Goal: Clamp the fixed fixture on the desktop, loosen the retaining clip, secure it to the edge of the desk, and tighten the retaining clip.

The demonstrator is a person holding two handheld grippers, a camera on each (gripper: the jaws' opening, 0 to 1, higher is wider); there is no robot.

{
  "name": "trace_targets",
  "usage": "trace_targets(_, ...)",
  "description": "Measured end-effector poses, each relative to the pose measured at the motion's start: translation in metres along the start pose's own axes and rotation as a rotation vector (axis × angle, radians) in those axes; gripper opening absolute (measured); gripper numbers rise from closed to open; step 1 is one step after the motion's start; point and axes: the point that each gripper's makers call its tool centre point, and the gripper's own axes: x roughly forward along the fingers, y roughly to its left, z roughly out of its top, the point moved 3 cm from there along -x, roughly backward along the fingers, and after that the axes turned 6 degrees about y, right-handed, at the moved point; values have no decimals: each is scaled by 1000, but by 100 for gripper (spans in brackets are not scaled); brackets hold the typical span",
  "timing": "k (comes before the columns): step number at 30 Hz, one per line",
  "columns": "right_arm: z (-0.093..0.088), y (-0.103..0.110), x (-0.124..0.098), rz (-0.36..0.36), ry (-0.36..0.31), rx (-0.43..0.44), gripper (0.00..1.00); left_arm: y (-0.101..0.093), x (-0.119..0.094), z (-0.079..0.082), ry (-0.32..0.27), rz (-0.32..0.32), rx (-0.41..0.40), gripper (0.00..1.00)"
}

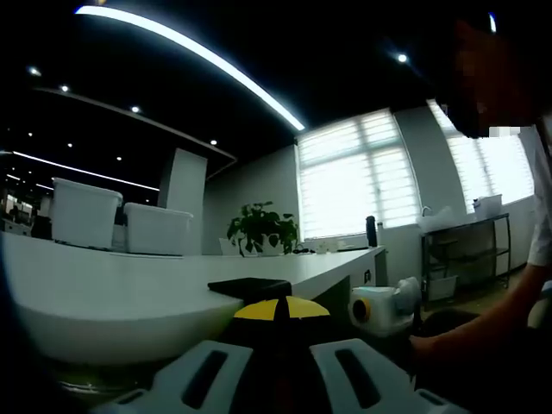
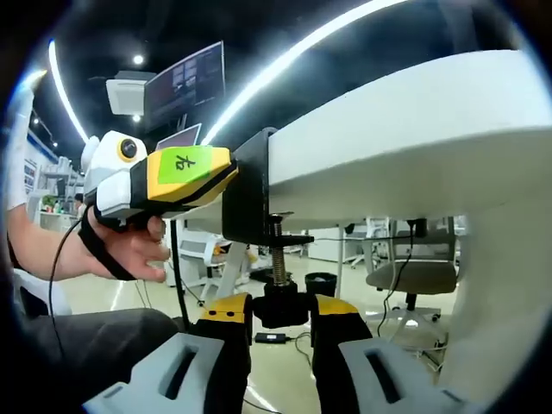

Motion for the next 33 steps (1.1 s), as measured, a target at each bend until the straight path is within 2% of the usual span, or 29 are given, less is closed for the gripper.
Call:
trace_targets(2,-2,6,-6,-84,-12,2,32,-1,0,0,1,-3,6,3)
trace_targets(4,1,10,-12,-186,-52,20,38,-1,0,0,0,-2,15,3)
trace_targets(6,4,19,-16,-234,-88,61,39,-1,0,0,-1,0,17,3)
trace_targets(8,6,25,-14,-275,-103,64,40,-1,0,0,-3,0,17,3)
trace_targets(10,8,24,-15,-352,-97,5,40,-1,0,-1,-10,-2,4,3)
trace_targets(12,10,24,-13,-385,-117,4,40,0,0,-1,-13,-7,5,3)
trace_targets(15,4,17,-5,-443,-78,-16,40,0,0,0,-7,-14,15,3)
trace_targets(16,1,15,-4,-463,-65,-4,39,0,0,0,-6,-15,17,3)
trace_targets(19,-4,12,-14,-532,-101,90,36,-1,1,0,-13,-26,16,3)
trace_targets(21,-8,8,-13,-565,-104,77,35,-2,3,0,-20,-35,33,3)
trace_targets(26,-2,6,-12,-576,-125,42,35,-4,5,1,-34,-53,36,3)
trace_targets(27,-1,6,-8,-551,-118,51,35,-4,5,1,-37,-57,42,3)
trace_targets(29,3,6,-7,-533,-109,66,33,-6,6,0,-26,-60,118,3)
trace_targets(33,1,5,-5,-542,-71,24,31,-7,8,1,-30,-84,102,3)
